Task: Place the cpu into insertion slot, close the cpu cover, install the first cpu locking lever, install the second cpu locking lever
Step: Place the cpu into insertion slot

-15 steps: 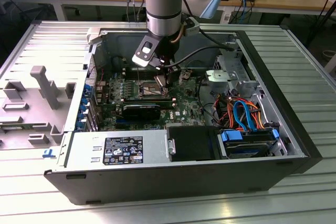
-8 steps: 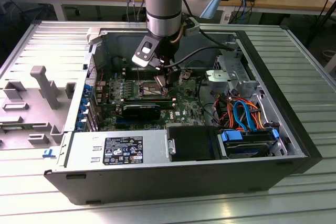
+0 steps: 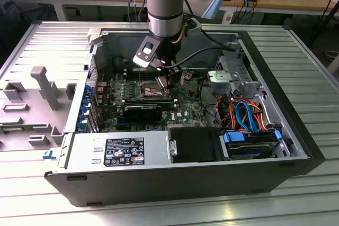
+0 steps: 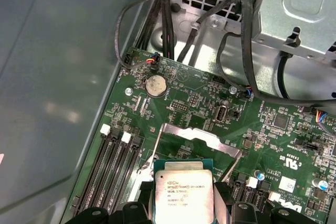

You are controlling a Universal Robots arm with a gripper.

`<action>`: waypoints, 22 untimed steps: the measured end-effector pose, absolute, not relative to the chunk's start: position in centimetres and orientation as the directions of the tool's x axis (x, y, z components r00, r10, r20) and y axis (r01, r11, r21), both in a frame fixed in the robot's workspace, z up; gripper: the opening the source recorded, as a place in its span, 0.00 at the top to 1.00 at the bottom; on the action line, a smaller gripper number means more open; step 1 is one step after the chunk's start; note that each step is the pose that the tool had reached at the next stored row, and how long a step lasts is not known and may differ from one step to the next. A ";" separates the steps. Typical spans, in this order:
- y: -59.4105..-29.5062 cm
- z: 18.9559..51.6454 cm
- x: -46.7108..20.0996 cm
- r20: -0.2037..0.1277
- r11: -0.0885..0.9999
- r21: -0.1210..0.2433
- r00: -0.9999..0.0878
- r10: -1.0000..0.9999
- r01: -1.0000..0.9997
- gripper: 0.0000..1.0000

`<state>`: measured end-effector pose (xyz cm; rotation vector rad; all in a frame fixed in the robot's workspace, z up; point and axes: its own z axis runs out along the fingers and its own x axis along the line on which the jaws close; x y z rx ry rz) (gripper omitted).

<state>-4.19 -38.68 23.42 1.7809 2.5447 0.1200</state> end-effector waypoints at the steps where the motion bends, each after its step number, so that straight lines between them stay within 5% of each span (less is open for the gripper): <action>1: -38.7 23.4 -4.2 0.017 0.339 0.082 -0.341 0.940 0.937 0.46; 22: -38.7 23.2 -4.2 0.017 0.320 0.082 -0.322 0.947 0.944 0.46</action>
